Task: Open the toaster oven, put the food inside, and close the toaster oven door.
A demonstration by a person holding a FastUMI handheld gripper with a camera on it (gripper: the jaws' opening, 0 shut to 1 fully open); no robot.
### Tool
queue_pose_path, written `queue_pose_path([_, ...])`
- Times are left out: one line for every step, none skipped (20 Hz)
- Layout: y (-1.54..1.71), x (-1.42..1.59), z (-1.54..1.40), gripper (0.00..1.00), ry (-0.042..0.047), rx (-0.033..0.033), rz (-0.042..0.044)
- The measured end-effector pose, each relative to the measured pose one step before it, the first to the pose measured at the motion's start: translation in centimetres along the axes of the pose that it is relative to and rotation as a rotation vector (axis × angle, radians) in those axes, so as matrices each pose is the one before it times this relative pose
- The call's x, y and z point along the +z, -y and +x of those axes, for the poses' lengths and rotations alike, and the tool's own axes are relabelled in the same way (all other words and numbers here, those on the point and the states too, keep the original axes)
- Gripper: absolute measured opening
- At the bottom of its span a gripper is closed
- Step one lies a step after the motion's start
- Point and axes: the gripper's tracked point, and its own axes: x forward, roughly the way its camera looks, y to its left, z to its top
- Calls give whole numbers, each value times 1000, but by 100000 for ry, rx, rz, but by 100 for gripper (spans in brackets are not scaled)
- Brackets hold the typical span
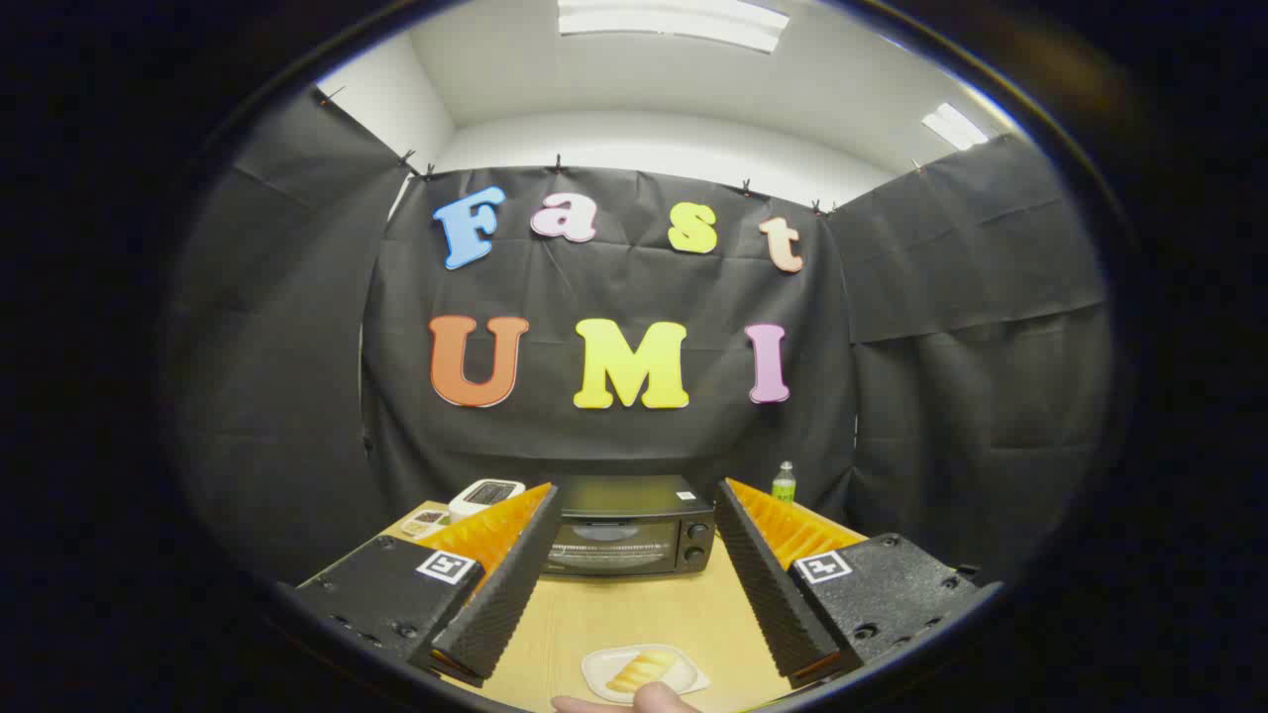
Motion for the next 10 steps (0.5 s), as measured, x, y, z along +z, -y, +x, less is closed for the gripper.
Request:
queue_pose_path([-36, -42, 44, 100, -307, 286, 174])
queue_pose_path([-61, -83, 71, 100, -305, 174, 90])
queue_pose_path([1, 36, 64, 100, -13, 180, 96])
queue_pose_path([-8, 6, -7, 100, 237, 164, 118])
queue_pose_path([85, 70, -5, 100, 215, -24, 78])
queue_pose_path([54, -37, 45, 100, 179, -311, 86])
queue_pose_path([241, -37, -10, 100, 237, -359, 198])
queue_pose_path([52, 93, -23, 100, 322, -111, 363])
queue_pose_path([-29, 194, -50, 100, 318, 23, 292])
queue_pose_path([1, -47, -1, 100, 183, -66, 110])
